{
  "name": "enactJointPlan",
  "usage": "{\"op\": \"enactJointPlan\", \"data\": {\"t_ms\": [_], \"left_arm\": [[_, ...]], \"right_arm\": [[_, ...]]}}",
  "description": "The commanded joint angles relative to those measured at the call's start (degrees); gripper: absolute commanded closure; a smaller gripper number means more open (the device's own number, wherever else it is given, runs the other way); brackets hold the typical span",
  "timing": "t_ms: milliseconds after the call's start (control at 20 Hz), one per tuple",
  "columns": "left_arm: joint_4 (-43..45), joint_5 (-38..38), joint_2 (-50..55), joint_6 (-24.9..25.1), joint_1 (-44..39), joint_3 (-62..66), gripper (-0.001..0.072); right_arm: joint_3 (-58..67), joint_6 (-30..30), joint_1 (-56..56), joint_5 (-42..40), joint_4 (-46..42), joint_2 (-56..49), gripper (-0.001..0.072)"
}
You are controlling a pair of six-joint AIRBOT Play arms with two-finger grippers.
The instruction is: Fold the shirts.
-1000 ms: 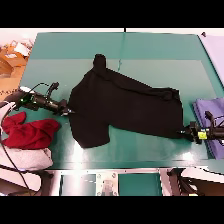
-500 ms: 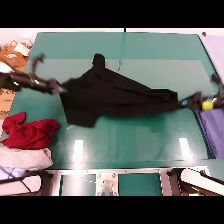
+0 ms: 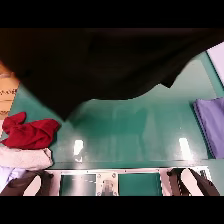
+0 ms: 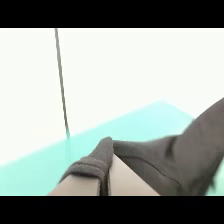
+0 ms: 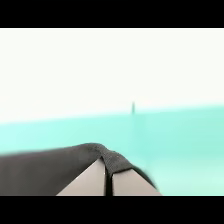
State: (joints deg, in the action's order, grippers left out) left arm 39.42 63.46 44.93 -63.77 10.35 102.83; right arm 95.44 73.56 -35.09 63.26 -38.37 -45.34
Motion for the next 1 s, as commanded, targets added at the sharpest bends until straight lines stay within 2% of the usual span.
{"op": "enactJointPlan", "data": {"t_ms": [0,200,300,450,550,650,750,950], "left_arm": [[0.44,-4.17,-6.34,-4.90,0.00,6.21,0.0686],[2.38,-0.94,-5.81,-7.76,0.00,6.99,0.0686],[4.44,3.21,-3.08,-9.97,0.00,6.97,0.0686],[3.96,12.04,5.09,-11.23,0.00,6.86,0.0686],[0.76,14.67,11.74,-11.19,0.00,3.63,0.0686],[-3.89,13.31,17.62,-8.44,-0.02,-4.28,0.0686],[-5.03,10.03,23.32,-5.05,-0.02,-13.94,0.0686],[-5.20,-1.01,36.59,1.51,-0.02,-26.75,0.0686]], "right_arm": [[4.46,5.16,-2.36,-13.05,-1.77,7.19,0.0688],[3.32,5.97,-2.56,-10.67,-5.62,7.69,0.0688],[-0.94,5.97,-2.56,-10.67,-5.55,7.69,0.0688],[-13.40,4.92,-0.92,-10.71,-4.61,7.28,0.0688],[-23.08,1.11,3.04,-11.21,-4.48,4.87,0.0689],[-31.95,-1.73,7.34,-13.68,-4.50,0.28,0.0688],[-37.66,-3.13,10.91,-19.26,-4.50,-5.81,0.0688],[-37.92,-4.22,16.00,-26.71,-3.56,-25.03,0.0688]]}}
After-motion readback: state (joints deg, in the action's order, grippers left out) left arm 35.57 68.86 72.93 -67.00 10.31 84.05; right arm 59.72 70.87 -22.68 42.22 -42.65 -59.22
